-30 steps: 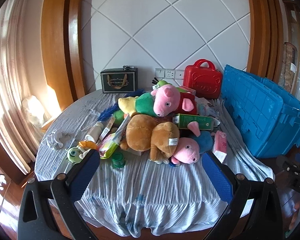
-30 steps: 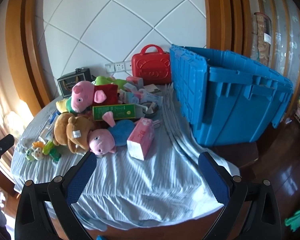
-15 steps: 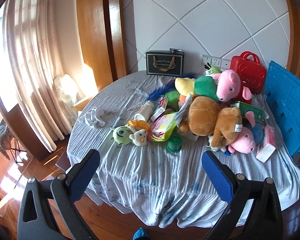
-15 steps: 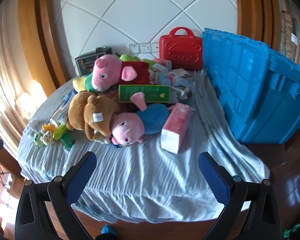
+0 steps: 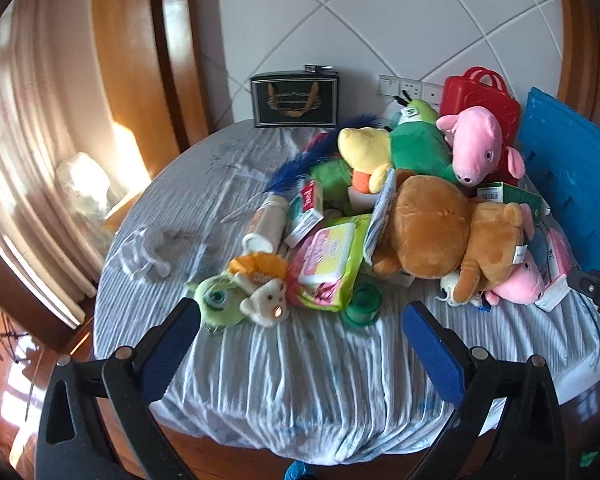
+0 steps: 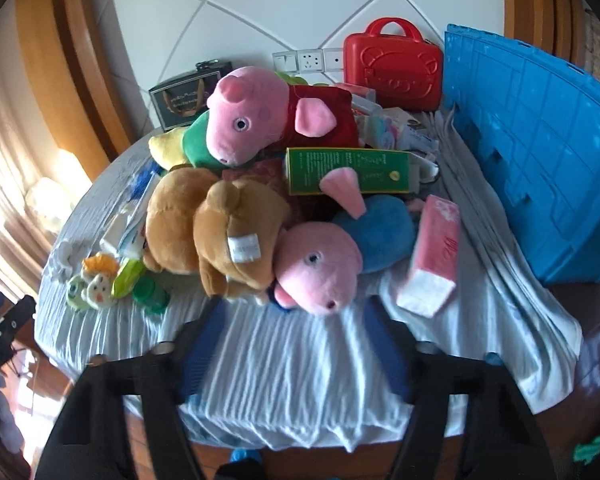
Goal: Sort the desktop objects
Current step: 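Move both tools toward the brown teddy bear on the pile, then grasp the brown teddy bear with the right tool and lift it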
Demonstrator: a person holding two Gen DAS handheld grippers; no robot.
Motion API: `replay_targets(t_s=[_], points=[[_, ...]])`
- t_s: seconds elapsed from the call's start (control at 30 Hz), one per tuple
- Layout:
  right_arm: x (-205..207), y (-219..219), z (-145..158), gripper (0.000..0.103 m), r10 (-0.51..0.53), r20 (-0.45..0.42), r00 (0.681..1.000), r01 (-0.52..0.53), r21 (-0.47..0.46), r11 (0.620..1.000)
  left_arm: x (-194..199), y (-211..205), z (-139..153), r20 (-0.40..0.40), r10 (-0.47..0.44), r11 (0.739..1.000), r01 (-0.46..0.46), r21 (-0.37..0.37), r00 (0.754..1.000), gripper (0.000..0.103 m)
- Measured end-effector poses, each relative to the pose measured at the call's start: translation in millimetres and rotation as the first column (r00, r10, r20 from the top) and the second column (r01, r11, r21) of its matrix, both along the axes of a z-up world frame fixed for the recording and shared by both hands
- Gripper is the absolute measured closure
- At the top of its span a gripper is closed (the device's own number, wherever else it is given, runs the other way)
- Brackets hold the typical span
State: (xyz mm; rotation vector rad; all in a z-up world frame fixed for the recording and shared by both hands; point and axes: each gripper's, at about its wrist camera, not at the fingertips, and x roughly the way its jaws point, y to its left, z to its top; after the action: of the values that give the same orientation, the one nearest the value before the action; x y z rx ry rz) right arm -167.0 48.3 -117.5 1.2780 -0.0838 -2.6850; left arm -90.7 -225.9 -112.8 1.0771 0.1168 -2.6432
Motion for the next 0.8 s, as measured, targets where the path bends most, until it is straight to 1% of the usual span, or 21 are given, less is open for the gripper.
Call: replay_targets(t_s=[0.1, 0.2, 0.3, 0.37, 0.43, 0.47, 0.5, 0.57, 0.6, 0.73, 0.8], points=[[-32, -20, 3, 0.043, -0.052, 0.011, 0.999, 0.052, -0.005, 0.999, -53, 3, 0, 0.0, -0.116, 0.993, 0.116, 0.007, 0.993, 0.0], [-54, -32, 10, 0.043, -0.093, -0.003, 0.996, 0.093, 0.007, 0.996, -108, 9, 5, -0.011, -0.186, 0.982, 0.186, 0.008, 0.982, 0.0], [-73, -42, 10, 0.043, -0.131, 0.01, 0.991, 0.131, 0.023, 0.991, -163, 19, 10, -0.014, -0.242, 0.97, 0.243, 0.023, 0.97, 0.0], [-82, -46, 7, 0.043, -0.154, 0.017, 0.988, 0.153, 0.027, 0.988, -196, 29, 3, 0.021, -0.264, 0.964, 0.263, 0.024, 0.964, 0.0], [-88, -49, 3, 0.043, -0.174, 0.017, 0.985, 0.173, 0.049, 0.984, -226, 40, -14, 0.111, -0.302, 0.953, 0.3, 0.03, 0.947, 0.001], [-89, -50, 1, 0.043, -0.174, 0.019, 0.985, 0.172, 0.061, 0.983, -231, 44, -23, 0.149, -0.326, 0.945, 0.322, 0.047, 0.934, 0.006], [-90, -51, -3, 0.043, -0.168, 0.03, 0.985, 0.166, 0.081, 0.983, -229, 46, -29, 0.16, -0.344, 0.939, 0.337, 0.068, 0.925, 0.01], [-85, -52, -10, 0.043, -0.158, 0.062, 0.986, 0.15, 0.106, 0.983, -213, 44, -31, 0.143, -0.354, 0.934, 0.343, 0.097, 0.924, 0.01], [-81, -51, -12, 0.043, -0.15, 0.07, 0.986, 0.143, 0.103, 0.984, -204, 45, -31, 0.141, -0.363, 0.931, 0.352, 0.099, 0.921, 0.01], [-39, -49, -28, 0.043, -0.072, 0.111, 0.991, 0.063, 0.084, 0.994, -160, 51, -34, 0.148, -0.383, 0.923, 0.372, 0.096, 0.912, 0.011], [-22, -49, -36, 0.043, -0.041, 0.127, 0.991, 0.031, 0.076, 0.997, -137, 56, -38, 0.156, -0.381, 0.924, 0.371, 0.089, 0.911, 0.011]])
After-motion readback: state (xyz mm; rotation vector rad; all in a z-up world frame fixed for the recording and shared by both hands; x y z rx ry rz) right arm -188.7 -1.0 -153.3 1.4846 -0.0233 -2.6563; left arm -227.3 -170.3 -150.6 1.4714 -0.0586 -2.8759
